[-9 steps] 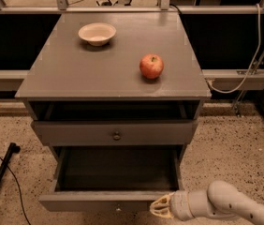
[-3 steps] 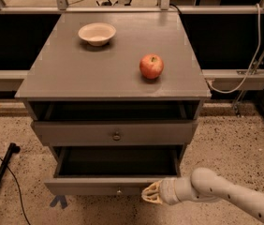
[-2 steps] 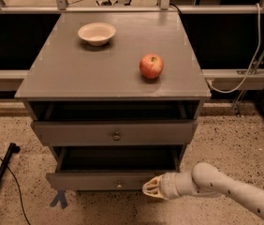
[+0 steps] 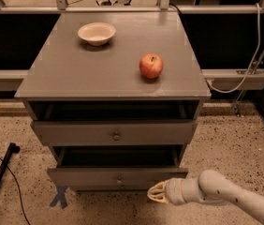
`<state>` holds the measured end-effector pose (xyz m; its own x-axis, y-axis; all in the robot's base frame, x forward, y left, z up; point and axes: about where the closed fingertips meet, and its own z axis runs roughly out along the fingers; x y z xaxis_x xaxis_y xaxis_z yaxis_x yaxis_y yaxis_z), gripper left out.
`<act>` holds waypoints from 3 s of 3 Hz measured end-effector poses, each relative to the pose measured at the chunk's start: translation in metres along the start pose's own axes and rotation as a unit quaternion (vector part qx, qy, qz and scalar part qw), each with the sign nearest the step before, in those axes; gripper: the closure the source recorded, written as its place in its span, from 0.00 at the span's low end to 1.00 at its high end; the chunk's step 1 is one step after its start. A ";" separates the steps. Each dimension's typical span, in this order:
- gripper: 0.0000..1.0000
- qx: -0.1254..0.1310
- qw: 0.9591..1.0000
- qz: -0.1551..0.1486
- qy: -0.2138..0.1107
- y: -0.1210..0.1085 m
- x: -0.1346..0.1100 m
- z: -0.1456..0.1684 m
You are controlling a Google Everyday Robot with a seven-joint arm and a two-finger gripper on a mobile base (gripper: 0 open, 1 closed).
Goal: Close middle drawer
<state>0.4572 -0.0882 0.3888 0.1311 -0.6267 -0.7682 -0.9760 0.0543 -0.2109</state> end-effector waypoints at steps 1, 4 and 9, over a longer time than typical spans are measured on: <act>1.00 0.006 1.000 0.016 -0.005 0.015 0.013 -0.003; 1.00 0.007 0.999 0.018 -0.027 -0.007 0.023 0.018; 1.00 0.018 0.998 -0.026 -0.055 -0.071 0.005 0.033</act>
Offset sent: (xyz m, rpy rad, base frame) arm -0.0133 -0.0199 -0.0313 0.0644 0.0254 -0.0690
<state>0.5332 -0.0692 0.3797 0.2014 -0.5400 -0.8172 -0.9609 0.0529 -0.2717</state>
